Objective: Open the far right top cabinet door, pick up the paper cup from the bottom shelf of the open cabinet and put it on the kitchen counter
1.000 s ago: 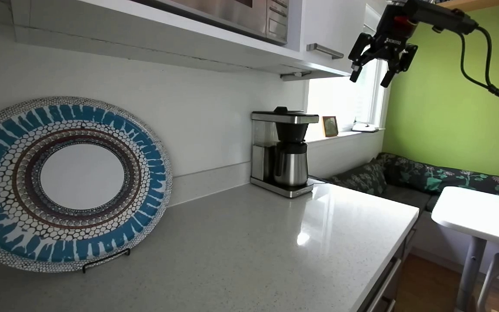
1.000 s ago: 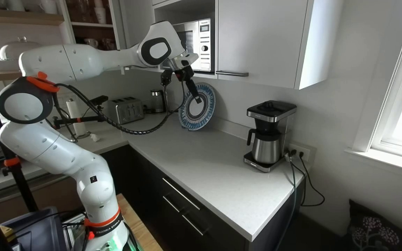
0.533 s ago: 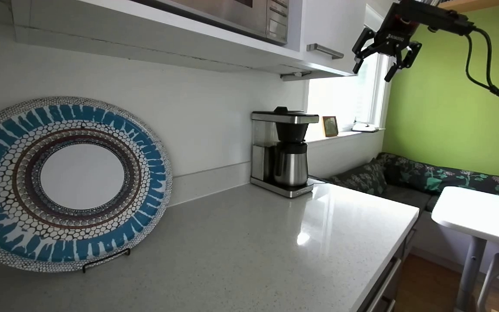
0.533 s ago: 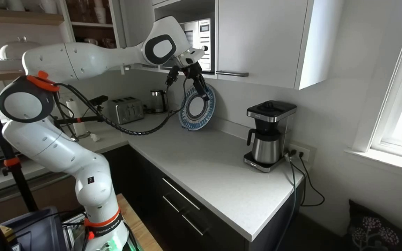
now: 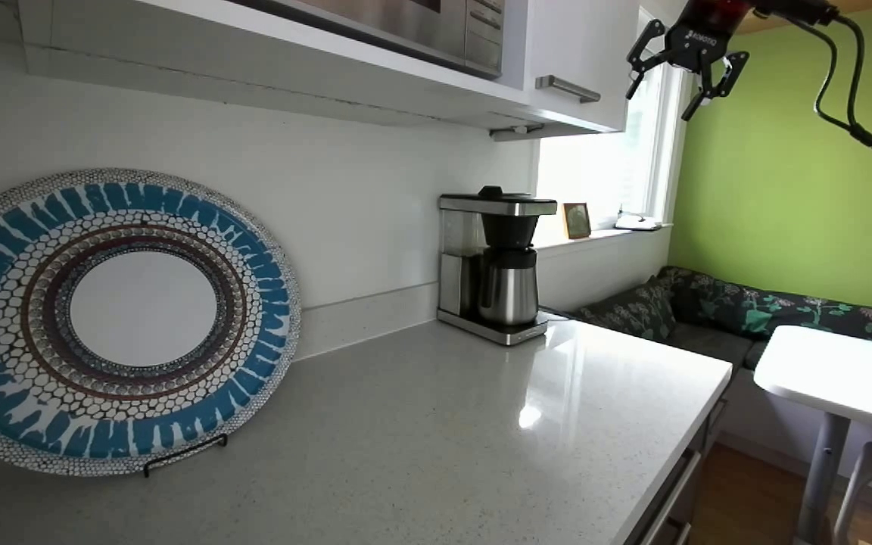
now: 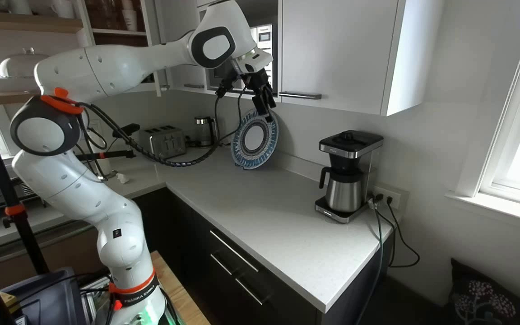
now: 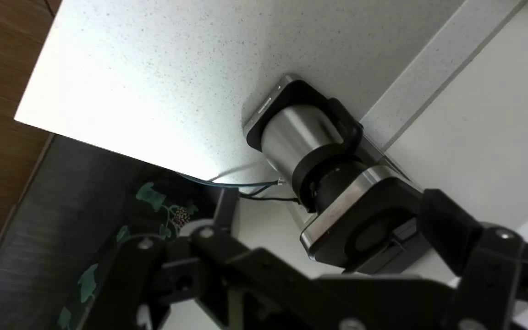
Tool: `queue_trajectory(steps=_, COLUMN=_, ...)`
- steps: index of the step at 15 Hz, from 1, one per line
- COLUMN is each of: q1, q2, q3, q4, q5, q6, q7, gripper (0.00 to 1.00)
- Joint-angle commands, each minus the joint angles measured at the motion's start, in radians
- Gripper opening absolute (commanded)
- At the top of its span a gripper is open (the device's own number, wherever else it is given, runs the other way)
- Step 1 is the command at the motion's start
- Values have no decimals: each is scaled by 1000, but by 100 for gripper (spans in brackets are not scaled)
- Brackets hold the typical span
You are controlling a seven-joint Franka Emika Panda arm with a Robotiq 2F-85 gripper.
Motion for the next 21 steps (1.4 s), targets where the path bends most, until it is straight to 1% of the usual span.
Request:
queue_trajectory(steps=1, q1=3, q2=55, q3=-15, q4=96, q5=47, q6=-13, q7=42, gripper=100)
queue_trajectory(steps=6, q1=25, q2=104, q3=-31, q4=150, q5=121, q6=41, q7=21, gripper=100)
queue_trajectory(steps=8, q1=33, q2=126, q3=-34, q4=163, q5=152, q6=79, q7=13, gripper=100)
queue_trajectory(steps=12, q1=47, q2=164, q3=-28, q4=179, q5=195, q6=144, q7=21, gripper=100)
queue_trajectory(steps=16, q1=59, q2=199, q3=-21, q4=192, q5=218, q6=166, q7=47, gripper=100)
queue_trajectory(steps=21, q1=68, q2=226, q3=-17, q4=203, q5=214, q6=173, q7=84, gripper=100)
